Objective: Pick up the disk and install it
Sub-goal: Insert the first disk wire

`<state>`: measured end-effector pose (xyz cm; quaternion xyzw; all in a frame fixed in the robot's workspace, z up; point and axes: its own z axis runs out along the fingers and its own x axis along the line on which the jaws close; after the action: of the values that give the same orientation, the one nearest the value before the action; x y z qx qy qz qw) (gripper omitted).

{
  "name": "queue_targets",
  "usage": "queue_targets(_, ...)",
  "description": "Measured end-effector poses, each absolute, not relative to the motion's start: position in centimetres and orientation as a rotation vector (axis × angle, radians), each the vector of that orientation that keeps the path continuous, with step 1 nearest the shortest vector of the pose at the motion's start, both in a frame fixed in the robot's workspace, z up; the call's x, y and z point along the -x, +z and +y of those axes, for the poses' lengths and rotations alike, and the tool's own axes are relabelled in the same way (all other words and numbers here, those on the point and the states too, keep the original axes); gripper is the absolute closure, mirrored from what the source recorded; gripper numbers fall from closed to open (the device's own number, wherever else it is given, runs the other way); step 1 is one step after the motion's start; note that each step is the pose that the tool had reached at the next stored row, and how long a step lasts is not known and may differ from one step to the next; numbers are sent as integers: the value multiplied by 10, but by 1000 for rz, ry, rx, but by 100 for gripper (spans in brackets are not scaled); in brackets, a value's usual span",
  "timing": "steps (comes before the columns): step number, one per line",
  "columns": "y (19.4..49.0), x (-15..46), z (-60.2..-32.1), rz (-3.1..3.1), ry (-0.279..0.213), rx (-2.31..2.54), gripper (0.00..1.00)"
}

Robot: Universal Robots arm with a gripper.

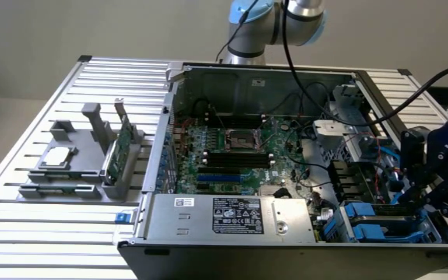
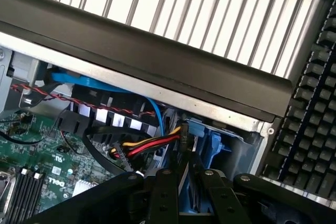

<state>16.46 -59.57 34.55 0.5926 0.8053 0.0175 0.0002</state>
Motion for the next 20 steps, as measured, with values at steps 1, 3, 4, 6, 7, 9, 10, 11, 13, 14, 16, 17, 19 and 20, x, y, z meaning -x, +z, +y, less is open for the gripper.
queue_targets(1, 345, -165, -596, 2527, 58, -1868, 77)
queue_targets(3, 343, -166, -597, 2523, 65, -1878, 77)
queue_targets(4, 343, -166, -597, 2521, 68, -1883, 77)
queue_targets(6, 342, -167, -598, 2518, 73, -1890, 77)
queue_targets(7, 341, -167, -599, 2517, 76, -1893, 77)
queue_targets(9, 341, -168, -599, 2516, 82, -1900, 77)
queue_targets(10, 341, -168, -599, 2516, 87, -1903, 77)
queue_targets(11, 340, -169, -600, 2516, 92, -1906, 77)
queue_targets(13, 340, -169, -600, 2518, 102, -1911, 77)
queue_targets(14, 340, -169, -600, 2519, 106, -1912, 77)
queue_targets(16, 340, -169, -600, 2523, 119, -1917, 77)
queue_targets(17, 340, -169, -600, 2525, 125, -1918, 77)
queue_targets(19, 340, -170, -600, 2528, 135, -1921, 77)
queue_targets(20, 340, -170, -600, 2529, 137, -1922, 77)
